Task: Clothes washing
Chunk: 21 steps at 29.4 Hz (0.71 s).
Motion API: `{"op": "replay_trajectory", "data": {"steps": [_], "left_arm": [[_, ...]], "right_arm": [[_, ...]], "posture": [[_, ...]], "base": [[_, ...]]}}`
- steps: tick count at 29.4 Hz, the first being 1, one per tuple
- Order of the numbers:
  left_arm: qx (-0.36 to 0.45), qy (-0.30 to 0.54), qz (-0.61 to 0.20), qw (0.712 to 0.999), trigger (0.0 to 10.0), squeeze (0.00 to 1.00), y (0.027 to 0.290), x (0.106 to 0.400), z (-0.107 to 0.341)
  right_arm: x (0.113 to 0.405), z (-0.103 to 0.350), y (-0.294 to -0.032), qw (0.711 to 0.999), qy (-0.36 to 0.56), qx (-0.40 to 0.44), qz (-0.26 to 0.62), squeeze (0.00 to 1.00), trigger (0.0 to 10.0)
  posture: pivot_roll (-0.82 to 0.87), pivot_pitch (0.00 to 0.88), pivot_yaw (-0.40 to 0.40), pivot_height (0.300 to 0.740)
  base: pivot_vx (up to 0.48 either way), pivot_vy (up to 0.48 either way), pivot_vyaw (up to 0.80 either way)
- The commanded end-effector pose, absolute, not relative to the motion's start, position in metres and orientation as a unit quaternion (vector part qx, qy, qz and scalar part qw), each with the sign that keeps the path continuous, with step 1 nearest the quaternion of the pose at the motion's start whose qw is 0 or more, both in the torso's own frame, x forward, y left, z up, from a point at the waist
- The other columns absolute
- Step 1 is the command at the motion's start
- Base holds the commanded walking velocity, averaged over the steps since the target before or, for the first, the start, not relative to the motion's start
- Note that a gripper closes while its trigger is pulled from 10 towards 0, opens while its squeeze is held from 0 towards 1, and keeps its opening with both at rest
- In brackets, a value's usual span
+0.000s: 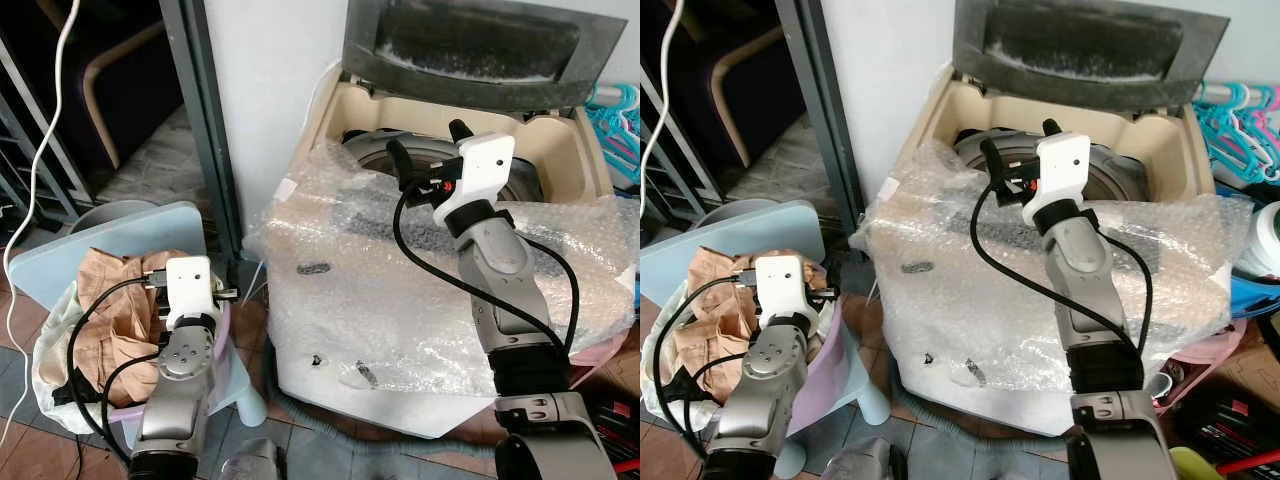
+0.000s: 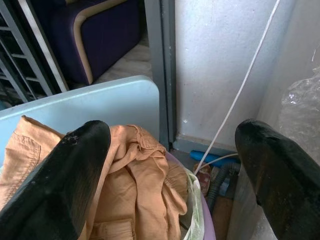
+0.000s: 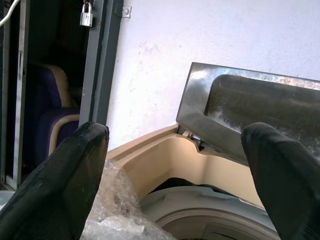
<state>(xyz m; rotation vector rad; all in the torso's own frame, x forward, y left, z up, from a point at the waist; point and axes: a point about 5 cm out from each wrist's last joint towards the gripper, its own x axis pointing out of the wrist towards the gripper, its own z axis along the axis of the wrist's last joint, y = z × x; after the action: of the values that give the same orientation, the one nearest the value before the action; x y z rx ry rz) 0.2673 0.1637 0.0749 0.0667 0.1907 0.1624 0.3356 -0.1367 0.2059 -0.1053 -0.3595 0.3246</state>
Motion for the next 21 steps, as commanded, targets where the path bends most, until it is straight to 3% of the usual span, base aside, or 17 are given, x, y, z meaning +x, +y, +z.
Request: {"op": "replay_trajectory", "data": {"steps": [1, 5, 21], "left_arm": [[0.032, 0.095, 0.073, 0.992, 10.0, 0.0, 0.156, 0.269, 0.075], [0.032, 0.085, 0.07, 0.993, 10.0, 0.0, 0.155, 0.27, 0.077], [0.047, 0.063, 0.105, 0.991, 10.0, 0.0, 0.159, 0.272, 0.082]], "right_arm": [[0.334, 0.21, -0.14, 0.968, -0.184, -0.057, 0.162, 0.0, 10.0], [0.332, 0.211, -0.136, 0.965, -0.188, -0.063, 0.17, 0.0, 10.0], [0.328, 0.211, -0.125, 0.963, -0.179, -0.052, 0.195, 0.0, 10.0]], "posture": [[0.04, 0.0, -0.009, 0.74], [0.04, 0.0, -0.011, 0.74], [0.04, 0.0, -0.014, 0.74]], "base": [[0.0, 0.48, 0.0], [0.0, 0.48, 0.8], [0.0, 0.0, 0.79]]}}
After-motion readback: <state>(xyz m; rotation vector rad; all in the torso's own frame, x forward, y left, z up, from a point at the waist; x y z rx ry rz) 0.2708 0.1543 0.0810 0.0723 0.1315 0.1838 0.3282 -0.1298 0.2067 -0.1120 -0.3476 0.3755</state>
